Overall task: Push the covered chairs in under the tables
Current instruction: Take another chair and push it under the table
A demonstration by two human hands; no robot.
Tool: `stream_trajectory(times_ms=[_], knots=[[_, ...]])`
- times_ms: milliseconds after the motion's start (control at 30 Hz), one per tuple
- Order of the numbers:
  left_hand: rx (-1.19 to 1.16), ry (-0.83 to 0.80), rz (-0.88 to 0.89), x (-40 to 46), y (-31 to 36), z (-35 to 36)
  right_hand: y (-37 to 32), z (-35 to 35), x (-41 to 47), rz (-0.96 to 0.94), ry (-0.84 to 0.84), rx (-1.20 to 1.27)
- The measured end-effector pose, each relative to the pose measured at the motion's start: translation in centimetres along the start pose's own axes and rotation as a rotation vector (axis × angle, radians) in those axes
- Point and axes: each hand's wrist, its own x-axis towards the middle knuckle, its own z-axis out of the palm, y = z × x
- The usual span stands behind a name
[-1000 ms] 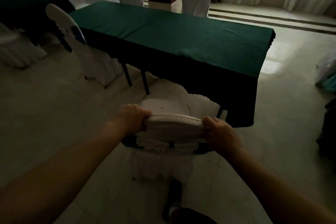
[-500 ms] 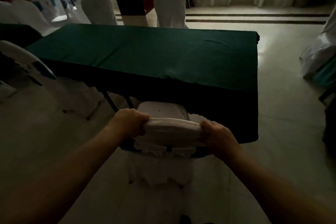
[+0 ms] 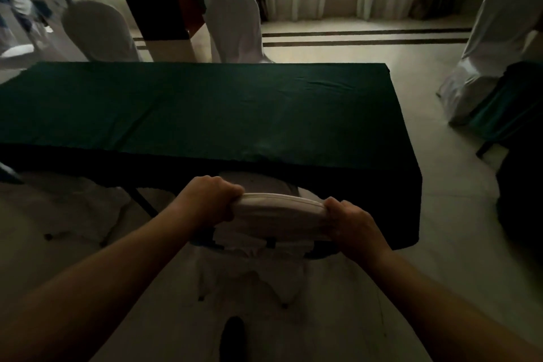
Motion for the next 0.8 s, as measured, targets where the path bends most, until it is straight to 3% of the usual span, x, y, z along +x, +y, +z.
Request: stream_trajectory(times_ms=[367,800], knots=[[-0.07,0.083,0.144,7.6,-16.4,4.7,-8.4,5.6,12.2,0.175,0.059,-0.126],[-0.196,0.178,0.232,13.2,-20.8,7.0,-8.6,5.7,19.0,0.229,-0.022,-0.279]])
